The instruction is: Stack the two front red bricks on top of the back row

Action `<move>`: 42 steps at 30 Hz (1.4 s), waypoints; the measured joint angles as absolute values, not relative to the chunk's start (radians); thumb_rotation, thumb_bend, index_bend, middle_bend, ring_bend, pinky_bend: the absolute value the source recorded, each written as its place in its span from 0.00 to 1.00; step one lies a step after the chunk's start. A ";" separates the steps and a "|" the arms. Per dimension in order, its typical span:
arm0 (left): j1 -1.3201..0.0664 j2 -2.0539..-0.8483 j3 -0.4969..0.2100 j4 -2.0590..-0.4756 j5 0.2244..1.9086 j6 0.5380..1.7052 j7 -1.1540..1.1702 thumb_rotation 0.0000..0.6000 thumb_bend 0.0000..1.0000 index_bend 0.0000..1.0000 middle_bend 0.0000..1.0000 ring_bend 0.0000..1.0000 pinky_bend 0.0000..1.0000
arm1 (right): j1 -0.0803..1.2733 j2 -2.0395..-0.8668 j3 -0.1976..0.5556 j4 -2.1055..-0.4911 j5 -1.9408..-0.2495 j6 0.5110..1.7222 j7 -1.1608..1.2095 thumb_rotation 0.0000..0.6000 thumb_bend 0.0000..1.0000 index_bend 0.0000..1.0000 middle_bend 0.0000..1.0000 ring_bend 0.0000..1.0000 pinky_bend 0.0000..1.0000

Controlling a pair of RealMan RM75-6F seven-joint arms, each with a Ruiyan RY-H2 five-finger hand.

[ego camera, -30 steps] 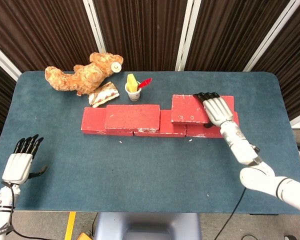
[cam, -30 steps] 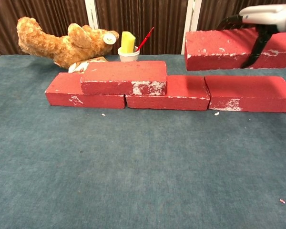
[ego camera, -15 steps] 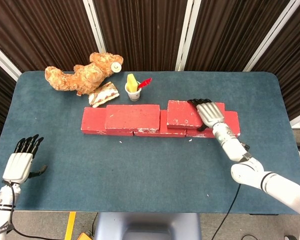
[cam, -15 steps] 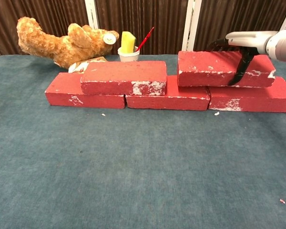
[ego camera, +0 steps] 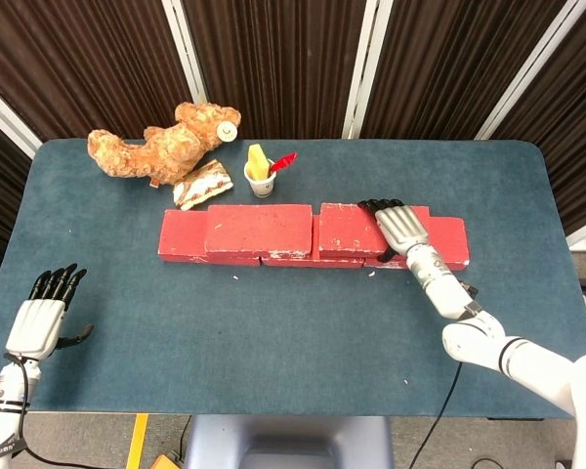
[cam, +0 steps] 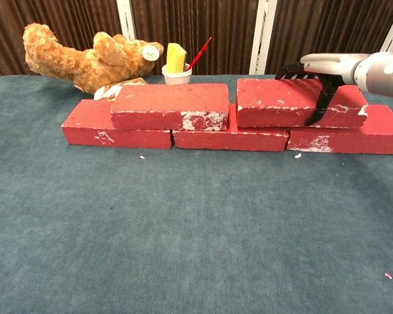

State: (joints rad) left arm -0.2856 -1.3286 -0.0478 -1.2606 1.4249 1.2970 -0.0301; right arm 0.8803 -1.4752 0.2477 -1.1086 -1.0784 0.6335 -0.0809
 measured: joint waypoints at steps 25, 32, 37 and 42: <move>-0.283 -1.315 -0.049 -1.263 1.444 1.293 -0.064 1.00 0.23 0.00 0.00 0.00 0.05 | 0.907 -1.512 0.236 -1.144 -0.971 0.677 -0.193 1.00 0.21 0.75 0.60 0.50 0.57; -0.281 -1.311 -0.048 -1.269 1.448 1.294 -0.068 1.00 0.23 0.00 0.00 0.00 0.05 | 0.911 -1.513 0.231 -1.159 -0.948 0.683 -0.214 1.00 0.21 0.60 0.58 0.43 0.54; -0.280 -1.308 -0.048 -1.272 1.448 1.293 -0.071 1.00 0.23 0.00 0.00 0.00 0.05 | 0.914 -1.509 0.229 -1.166 -0.938 0.675 -0.214 1.00 0.21 0.21 0.29 0.20 0.38; -0.281 -1.308 -0.049 -1.271 1.447 1.289 -0.072 1.00 0.23 0.00 0.00 0.00 0.05 | 0.920 -1.508 0.225 -1.168 -0.919 0.661 -0.219 1.00 0.21 0.00 0.12 0.06 0.33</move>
